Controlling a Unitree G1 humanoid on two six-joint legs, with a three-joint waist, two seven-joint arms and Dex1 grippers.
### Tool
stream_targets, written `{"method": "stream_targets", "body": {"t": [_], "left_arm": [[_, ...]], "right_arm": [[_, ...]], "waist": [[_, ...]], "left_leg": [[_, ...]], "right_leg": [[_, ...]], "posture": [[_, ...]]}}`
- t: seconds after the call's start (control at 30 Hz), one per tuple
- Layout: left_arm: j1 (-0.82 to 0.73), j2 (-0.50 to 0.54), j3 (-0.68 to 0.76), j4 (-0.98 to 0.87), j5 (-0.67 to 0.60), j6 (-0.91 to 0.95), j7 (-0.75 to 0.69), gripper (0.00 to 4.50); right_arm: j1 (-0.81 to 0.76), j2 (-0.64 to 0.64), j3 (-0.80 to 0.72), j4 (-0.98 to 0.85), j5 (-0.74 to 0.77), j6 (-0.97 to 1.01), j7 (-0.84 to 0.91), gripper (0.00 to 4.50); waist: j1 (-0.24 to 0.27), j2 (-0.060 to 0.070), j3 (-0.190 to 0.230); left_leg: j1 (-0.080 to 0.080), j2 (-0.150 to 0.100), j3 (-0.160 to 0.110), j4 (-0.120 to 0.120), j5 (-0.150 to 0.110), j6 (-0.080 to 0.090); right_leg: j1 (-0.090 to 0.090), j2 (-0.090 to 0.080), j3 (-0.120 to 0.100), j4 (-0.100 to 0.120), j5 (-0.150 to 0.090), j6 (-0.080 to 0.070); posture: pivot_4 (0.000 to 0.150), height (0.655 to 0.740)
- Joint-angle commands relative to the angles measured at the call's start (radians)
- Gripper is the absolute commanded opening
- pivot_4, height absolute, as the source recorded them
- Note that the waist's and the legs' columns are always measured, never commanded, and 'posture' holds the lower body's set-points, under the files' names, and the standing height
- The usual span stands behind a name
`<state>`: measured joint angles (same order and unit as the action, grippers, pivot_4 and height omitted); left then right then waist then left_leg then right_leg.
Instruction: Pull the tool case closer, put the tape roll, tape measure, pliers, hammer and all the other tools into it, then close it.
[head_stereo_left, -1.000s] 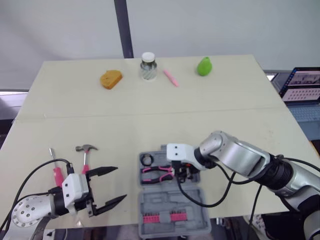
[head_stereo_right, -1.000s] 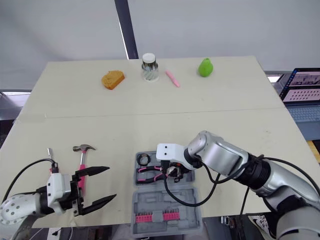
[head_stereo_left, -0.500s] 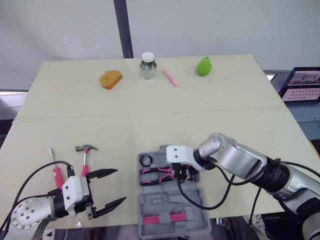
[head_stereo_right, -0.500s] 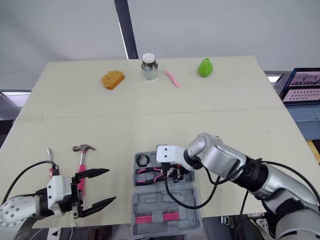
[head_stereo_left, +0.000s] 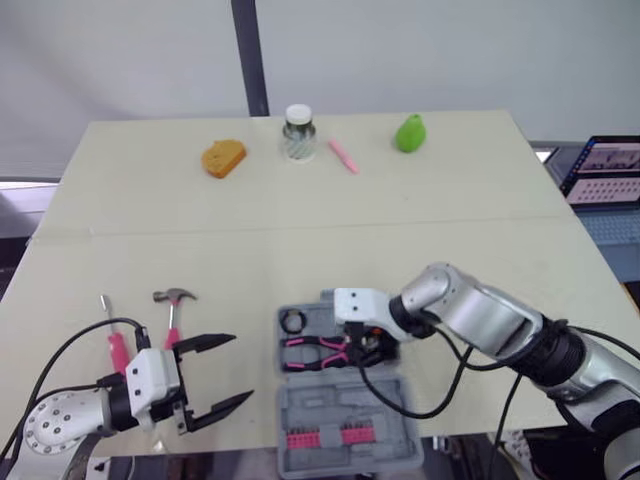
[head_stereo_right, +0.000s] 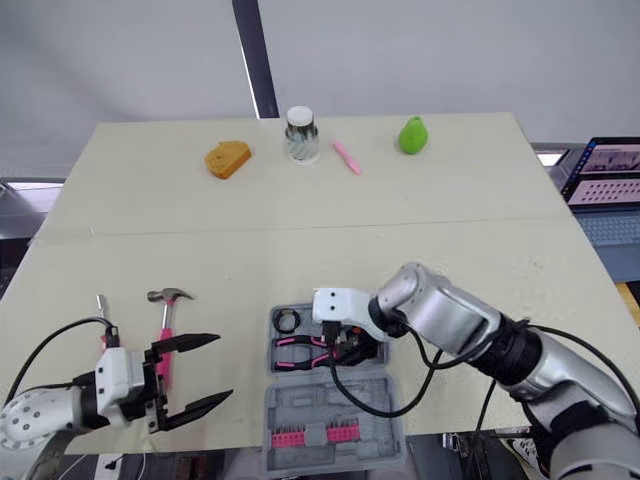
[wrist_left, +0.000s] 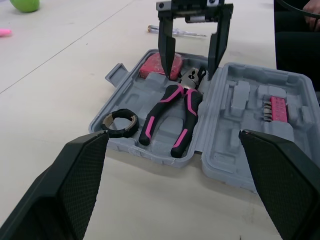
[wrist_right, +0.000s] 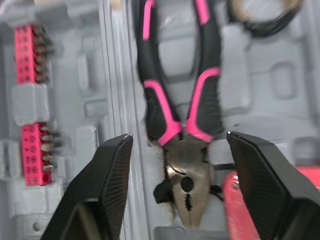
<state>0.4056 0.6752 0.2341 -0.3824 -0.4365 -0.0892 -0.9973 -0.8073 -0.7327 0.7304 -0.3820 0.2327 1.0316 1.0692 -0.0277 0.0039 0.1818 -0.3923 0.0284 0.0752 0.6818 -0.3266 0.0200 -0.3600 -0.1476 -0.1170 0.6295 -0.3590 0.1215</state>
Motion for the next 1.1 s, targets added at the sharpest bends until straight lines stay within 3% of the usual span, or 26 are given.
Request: {"method": "stream_targets", "body": {"t": [0.03, 0.13, 0.2, 0.4, 0.77, 1.1], "left_arm": [[-0.005, -0.005, -0.004, -0.008, 0.001, -0.014, -0.004, 4.5], [-0.013, -0.009, -0.013, -0.007, 0.005, -0.015, 0.001, 4.5], [-0.015, -0.014, -0.02, -0.008, 0.009, -0.016, 0.004, 4.5], [-0.021, -0.02, -0.025, -0.013, 0.009, -0.013, 0.006, 4.5], [-0.027, -0.021, -0.025, -0.006, 0.01, -0.017, -0.001, 4.5], [-0.016, -0.016, -0.011, -0.003, 0.007, -0.021, -0.008, 4.5]], "right_arm": [[0.003, 0.004, -0.087, -0.043, 0.052, 0.015, 0.019, 3.26], [0.064, 0.031, -0.183, -0.029, 0.083, -0.032, -0.015, 3.26], [0.142, 0.059, -0.252, -0.014, 0.101, -0.101, -0.037, 2.74], [0.32, 0.128, -0.368, 0.009, 0.133, -0.298, -0.052, 0.04], [0.458, 0.181, -0.351, 0.199, 0.016, -0.595, -0.058, 0.04], [0.488, 0.212, -0.352, 0.268, -0.008, -0.676, -0.041, 0.04]], "waist": [[0.0, 0.0, 0.0], [0.0, 0.0, 0.0], [0.002, -0.001, 0.0], [0.002, -0.001, 0.0], [0.002, -0.002, -0.001], [0.002, -0.002, -0.001]], "left_leg": [[0.0, 0.0, 0.0, 0.0, 0.0, 0.0], [0.0, 0.0, 0.0, 0.0, 0.0, 0.0], [0.0, 0.0, 0.0, 0.0, 0.0, 0.0], [0.0, 0.0, 0.0, 0.0, 0.0, 0.0], [0.001, 0.0, 0.0, -0.001, 0.0, 0.0], [0.001, 0.0, 0.0, 0.0, 0.0, 0.0]], "right_leg": [[0.0, 0.0, 0.0, 0.0, 0.0, 0.0], [0.0, 0.0, 0.0, 0.0, 0.0, 0.0], [0.001, 0.0, 0.0, 0.0, 0.0, 0.0], [0.001, 0.0, -0.001, 0.0, 0.0, 0.001], [0.002, 0.001, -0.001, 0.0, 0.0, 0.0], [0.002, 0.001, -0.001, 0.0, 0.0, 0.0]], "posture": [[0.15, 0.695], [0.15, 0.695], [0.15, 0.695], [0.15, 0.695], [0.15, 0.695], [0.15, 0.695]]}}
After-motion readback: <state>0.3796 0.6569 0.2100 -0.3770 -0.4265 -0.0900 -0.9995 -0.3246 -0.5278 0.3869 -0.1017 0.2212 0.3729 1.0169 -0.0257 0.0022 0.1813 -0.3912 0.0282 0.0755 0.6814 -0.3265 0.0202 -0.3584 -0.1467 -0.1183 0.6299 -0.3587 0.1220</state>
